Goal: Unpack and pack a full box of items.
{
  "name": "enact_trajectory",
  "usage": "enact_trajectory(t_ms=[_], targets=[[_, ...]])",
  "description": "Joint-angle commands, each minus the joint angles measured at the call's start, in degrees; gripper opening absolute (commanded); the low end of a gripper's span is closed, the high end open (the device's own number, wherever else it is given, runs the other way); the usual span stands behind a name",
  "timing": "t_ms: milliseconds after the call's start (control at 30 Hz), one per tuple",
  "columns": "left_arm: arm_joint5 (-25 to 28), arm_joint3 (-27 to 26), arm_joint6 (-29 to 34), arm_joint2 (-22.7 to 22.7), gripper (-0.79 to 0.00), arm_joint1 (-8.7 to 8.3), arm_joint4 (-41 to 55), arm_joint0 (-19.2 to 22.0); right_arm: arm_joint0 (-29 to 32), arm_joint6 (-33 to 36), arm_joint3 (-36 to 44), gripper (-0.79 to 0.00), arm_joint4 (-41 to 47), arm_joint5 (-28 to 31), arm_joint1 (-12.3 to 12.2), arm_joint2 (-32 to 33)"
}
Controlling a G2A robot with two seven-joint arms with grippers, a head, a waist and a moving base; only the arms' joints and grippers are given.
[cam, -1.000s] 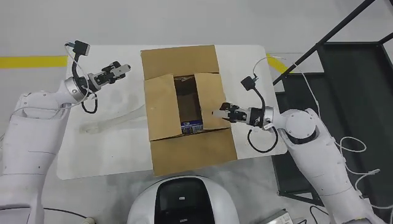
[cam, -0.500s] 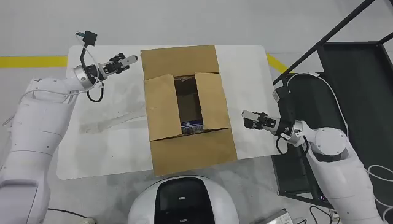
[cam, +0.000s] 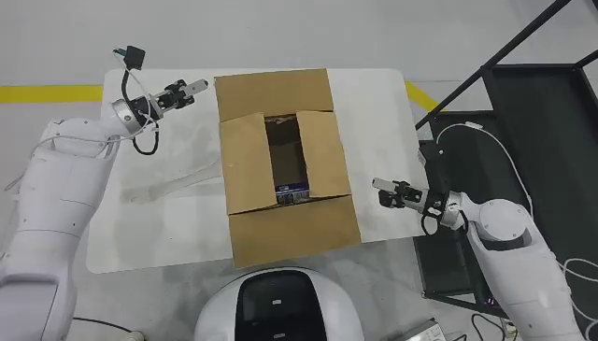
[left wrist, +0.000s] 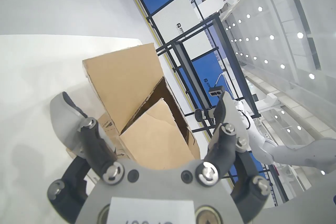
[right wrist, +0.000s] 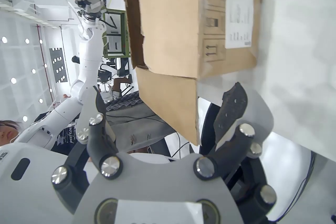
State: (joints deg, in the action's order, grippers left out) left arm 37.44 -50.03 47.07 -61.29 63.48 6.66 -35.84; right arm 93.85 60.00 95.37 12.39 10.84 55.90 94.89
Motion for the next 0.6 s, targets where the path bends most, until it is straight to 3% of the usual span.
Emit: enact_trajectory(t_ms=[0,367,567], targets=[[0.6,1.4,-0.9,0.7,0.0,0.35,-0.7,0.9,-0.3,0.6,-1.8,0.0,0.1,-0.3,0.1,-1.3],[4.5,14.8,-0.2,5.9,0.0,4.29,3.8,8.1,-3.3,4.2,-5.8,0.0,2.9,-2.2,1.0,-11.6],[5.8,21.4,1.2,8.3,0.0,6.66,5.5,11.1,-3.1,6.4,-3.8,0.0,11.1,-3.4,1.3,-12.8]])
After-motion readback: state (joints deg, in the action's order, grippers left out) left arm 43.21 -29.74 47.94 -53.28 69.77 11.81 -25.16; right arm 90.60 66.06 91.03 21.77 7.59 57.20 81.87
